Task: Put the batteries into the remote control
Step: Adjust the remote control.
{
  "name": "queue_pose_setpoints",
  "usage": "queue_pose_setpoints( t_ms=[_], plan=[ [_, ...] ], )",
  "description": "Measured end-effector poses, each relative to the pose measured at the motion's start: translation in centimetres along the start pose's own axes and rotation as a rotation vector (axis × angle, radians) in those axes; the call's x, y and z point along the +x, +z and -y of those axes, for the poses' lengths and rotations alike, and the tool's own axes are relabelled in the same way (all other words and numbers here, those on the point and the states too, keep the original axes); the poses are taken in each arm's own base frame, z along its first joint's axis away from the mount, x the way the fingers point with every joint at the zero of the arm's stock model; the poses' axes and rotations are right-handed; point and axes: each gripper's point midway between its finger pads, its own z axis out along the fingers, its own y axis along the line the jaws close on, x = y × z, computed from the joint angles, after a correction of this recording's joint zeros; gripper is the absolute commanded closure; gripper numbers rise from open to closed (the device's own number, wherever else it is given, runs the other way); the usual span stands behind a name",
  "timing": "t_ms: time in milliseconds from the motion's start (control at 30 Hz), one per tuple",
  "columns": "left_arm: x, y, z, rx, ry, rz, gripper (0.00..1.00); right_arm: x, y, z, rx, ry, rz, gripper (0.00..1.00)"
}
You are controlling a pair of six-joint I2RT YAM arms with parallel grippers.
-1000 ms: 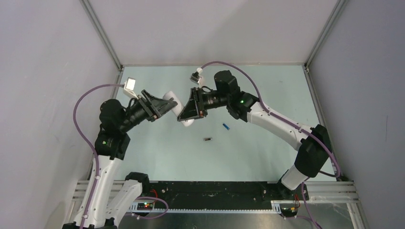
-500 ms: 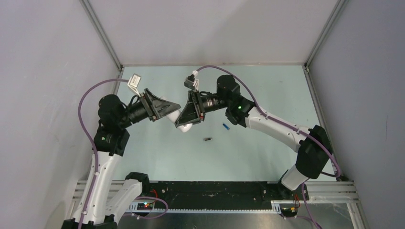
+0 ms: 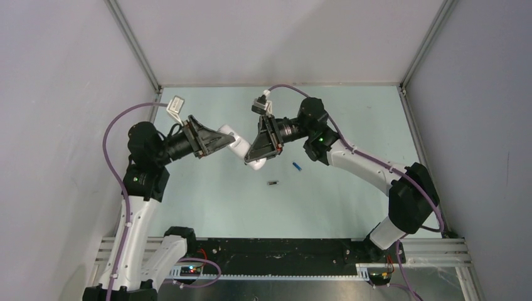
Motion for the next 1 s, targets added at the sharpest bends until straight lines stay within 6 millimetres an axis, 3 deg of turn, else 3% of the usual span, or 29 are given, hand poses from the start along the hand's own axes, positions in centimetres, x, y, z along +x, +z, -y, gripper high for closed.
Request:
queue_pose_setpoints(
  t_ms=[200,433,633,733,833,867,933,967,1000],
  plan=[
    [0.4,0.2,-0.1,0.018,-0.015,-0.039,0.39,0.6,0.0,-0.7,-0.047,-0.014,-0.047,0.77],
    [0.6,0.1,0.2,0.032,-0.016,-0.055,0.52,0.8,0.4,-0.3,-0.118,0.026,-0.092,0.80],
    [0.8,0.1,0.2,0.034,-0.034,-0.061,0.76,0.9,0.4,0.3,-0.138,0.054,-0.098,0.80],
    [0.9,0.0,0.4,0.035,-0.077,-0.065,0.93,0.9,0.4,0.9,-0.139,0.033,-0.098,0.81],
    [1.1,0.0,0.2,0.032,-0.093,-0.067,1.00,0.9,0.4,1.2,-0.134,0.017,-0.096,0.80],
    [1.1,0.0,0.1,0.029,-0.094,-0.065,1.00,0.9,0.5,1.5,-0.128,0.017,-0.095,0.77],
    [1.2,0.0,-0.4,0.019,-0.099,-0.061,1.00,0.7,0.6,2.1,-0.109,0.016,-0.089,0.61],
    [1.2,0.0,-0.7,0.011,-0.108,-0.058,1.00,0.6,0.6,2.4,-0.094,0.020,-0.083,0.43],
    [1.3,0.0,-1.0,0.005,-0.111,-0.056,1.00,0.5,0.5,2.7,-0.075,0.024,-0.073,0.35]
  ],
)
